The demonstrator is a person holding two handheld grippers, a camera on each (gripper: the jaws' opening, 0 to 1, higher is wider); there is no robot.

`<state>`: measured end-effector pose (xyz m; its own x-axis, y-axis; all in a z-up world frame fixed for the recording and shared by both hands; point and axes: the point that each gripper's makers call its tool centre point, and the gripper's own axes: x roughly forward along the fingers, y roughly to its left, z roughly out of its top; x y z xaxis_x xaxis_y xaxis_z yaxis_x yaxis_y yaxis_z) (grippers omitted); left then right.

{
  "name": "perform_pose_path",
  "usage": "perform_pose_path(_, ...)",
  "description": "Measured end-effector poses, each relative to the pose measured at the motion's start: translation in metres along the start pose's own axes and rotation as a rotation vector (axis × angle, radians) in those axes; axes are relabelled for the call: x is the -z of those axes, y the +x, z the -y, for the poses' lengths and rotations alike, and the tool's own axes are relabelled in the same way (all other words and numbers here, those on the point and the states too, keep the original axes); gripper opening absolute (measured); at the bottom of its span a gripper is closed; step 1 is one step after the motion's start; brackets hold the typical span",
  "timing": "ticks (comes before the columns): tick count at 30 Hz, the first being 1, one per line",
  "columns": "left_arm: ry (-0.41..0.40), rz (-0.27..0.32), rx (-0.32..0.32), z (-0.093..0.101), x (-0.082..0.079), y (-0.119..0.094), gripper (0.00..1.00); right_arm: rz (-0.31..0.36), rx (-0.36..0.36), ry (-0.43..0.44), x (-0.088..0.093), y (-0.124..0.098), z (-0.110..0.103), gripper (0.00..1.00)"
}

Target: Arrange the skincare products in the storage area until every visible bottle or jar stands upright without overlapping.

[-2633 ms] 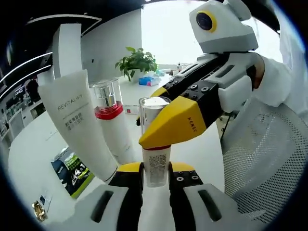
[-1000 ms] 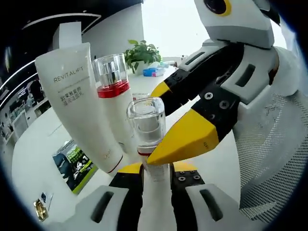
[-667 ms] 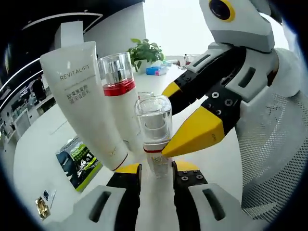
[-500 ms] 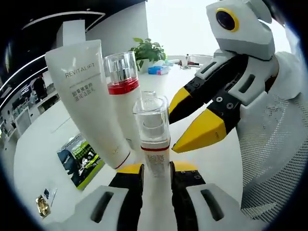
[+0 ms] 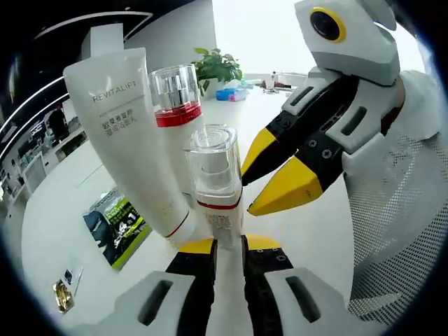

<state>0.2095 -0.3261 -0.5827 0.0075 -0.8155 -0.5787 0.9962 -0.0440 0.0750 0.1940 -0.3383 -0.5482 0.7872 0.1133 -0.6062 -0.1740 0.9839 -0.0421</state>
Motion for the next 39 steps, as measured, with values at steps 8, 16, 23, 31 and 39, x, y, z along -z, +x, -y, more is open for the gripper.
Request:
perform_pose_path(8, -0.003, -0.014, -0.007, 0.0, 0.003, 0.003, 0.11, -0.052, -0.012, -0.047, 0.007, 0.01, 0.003, 0.03)
perform_pose_path(16, -0.007, -0.025, -0.023, -0.003, 0.004, 0.004, 0.09, -0.078, -0.023, -0.076, 0.012, 0.02, 0.004, 0.01)
perform_pose_path(23, -0.023, -0.015, -0.056, -0.009, 0.003, 0.005, 0.09, -0.08, -0.024, -0.064, 0.012, 0.025, 0.005, 0.01)
perform_pose_path(31, -0.028, -0.01, -0.073, -0.012, 0.003, 0.005, 0.1, -0.082, -0.022, -0.053, 0.016, 0.029, 0.007, 0.0)
perform_pose_path(39, -0.022, -0.014, -0.077, -0.012, 0.006, 0.006, 0.09, -0.085, -0.02, -0.05, 0.019, 0.031, 0.009, 0.0)
